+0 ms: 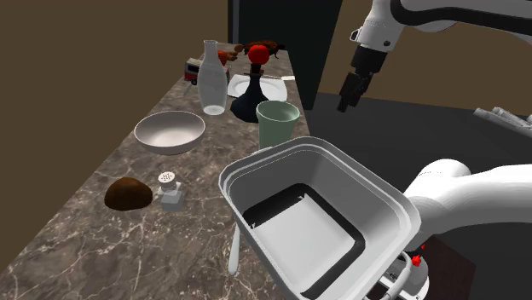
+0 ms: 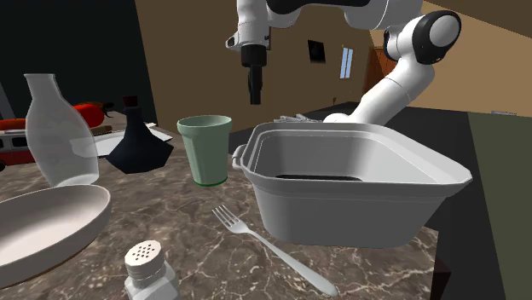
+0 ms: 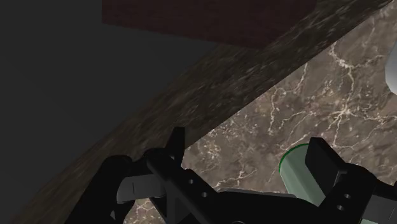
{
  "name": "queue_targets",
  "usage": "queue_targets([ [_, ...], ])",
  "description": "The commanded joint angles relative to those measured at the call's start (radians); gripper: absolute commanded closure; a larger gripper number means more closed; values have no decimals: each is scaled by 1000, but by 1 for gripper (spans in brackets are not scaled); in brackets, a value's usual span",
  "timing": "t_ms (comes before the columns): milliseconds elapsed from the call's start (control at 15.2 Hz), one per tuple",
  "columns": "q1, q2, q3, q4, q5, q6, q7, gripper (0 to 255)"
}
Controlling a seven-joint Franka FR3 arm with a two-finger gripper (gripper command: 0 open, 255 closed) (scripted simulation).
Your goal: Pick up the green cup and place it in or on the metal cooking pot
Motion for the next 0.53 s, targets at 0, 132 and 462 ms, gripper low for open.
queue_targets([
  [0,0,0,0,0,0,0,0,0],
  [132,23,55,5,18,33,48,-10,0],
  [462,80,197,17,81,114,152,-42,0],
])
